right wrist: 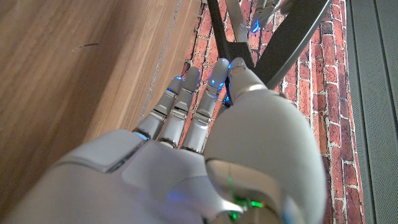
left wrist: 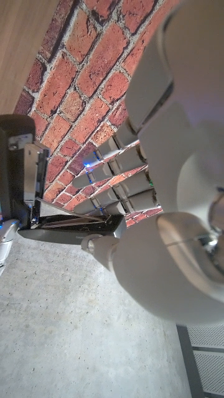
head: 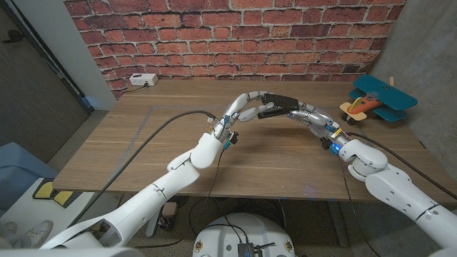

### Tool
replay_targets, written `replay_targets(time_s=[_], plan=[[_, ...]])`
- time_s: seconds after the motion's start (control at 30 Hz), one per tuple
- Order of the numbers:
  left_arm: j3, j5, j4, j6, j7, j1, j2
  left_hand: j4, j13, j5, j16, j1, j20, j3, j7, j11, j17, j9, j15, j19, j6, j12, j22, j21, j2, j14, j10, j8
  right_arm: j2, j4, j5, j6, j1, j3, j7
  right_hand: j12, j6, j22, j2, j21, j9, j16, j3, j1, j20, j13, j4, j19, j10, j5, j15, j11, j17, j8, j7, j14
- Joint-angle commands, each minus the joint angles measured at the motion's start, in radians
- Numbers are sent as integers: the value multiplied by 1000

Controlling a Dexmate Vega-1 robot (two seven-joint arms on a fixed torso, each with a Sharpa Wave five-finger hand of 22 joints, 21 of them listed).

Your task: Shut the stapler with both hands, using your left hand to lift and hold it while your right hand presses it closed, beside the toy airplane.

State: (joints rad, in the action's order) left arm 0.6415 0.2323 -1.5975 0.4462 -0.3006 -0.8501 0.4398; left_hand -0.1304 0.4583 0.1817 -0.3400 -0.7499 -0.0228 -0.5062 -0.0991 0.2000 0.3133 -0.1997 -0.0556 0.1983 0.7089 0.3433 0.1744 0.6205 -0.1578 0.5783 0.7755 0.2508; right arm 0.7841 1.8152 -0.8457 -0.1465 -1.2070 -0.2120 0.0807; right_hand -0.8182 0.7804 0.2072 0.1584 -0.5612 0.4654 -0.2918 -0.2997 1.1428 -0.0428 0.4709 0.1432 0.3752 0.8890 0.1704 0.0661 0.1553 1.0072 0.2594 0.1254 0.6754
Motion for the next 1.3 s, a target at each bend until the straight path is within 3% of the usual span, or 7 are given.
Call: replay_targets(time_s=[0.03, 0.73, 1.0, 1.13, 1.3], plan=[[-7, -18, 10, 11, -3, -4, 0, 80, 1, 6, 0, 16, 2, -91, -45, 3, 6, -8, -166, -2, 50, -4, 2, -1, -20, -1, -1, 4, -11, -18, -31, 5, 15, -3, 36, -6, 105, 1, 19, -8, 10, 4, -10, 13, -23, 5, -9, -8, 2, 6, 173, 12, 1, 6, -33, 6], [-4, -36, 44, 18, 8, 13, -6, 79, 3, 5, 2, 17, 3, -92, -41, 2, 9, -8, -165, 0, 50, -6, 2, -5, -20, -2, -1, 2, -35, -45, -83, 25, 34, -11, 69, -2, 107, 1, 19, -17, 12, 9, -9, 13, -23, 3, -9, -13, 5, 6, 173, 11, 5, 5, -33, 8], [-11, -45, 51, 23, 1, 8, -5, 61, 4, 2, 1, 7, 3, -85, -27, -6, 17, -9, -167, 0, 22, -16, 3, -9, -13, -12, -23, -11, -49, -52, -110, 41, 44, -16, 76, -1, 108, 1, 19, -20, 11, 10, -9, 13, -23, 2, -9, -13, 6, 6, 173, 11, 6, 4, -33, 9], [-15, -53, 53, 25, 1, 4, -2, 40, 6, -3, 1, 1, 4, -69, -22, -9, 25, -11, -160, 1, -19, -35, 3, -14, 2, -29, -66, -29, -52, -57, -118, 46, 49, -17, 81, -1, 108, 1, 19, -21, 11, 9, -9, 14, -23, 3, -9, -14, 6, 6, 173, 9, 8, 3, -34, 10], [-21, -66, 61, 30, 0, -1, 1, 21, 9, -12, 15, 19, 13, -25, -12, -31, 32, -12, -146, -3, -109, -64, 4, -23, 45, -78, -133, -59, -55, -60, -124, 48, 52, -17, 86, -2, 108, 0, 19, -24, 12, 11, -9, 14, -24, 6, -9, -14, 6, 6, 173, 9, 8, 2, -32, 11]])
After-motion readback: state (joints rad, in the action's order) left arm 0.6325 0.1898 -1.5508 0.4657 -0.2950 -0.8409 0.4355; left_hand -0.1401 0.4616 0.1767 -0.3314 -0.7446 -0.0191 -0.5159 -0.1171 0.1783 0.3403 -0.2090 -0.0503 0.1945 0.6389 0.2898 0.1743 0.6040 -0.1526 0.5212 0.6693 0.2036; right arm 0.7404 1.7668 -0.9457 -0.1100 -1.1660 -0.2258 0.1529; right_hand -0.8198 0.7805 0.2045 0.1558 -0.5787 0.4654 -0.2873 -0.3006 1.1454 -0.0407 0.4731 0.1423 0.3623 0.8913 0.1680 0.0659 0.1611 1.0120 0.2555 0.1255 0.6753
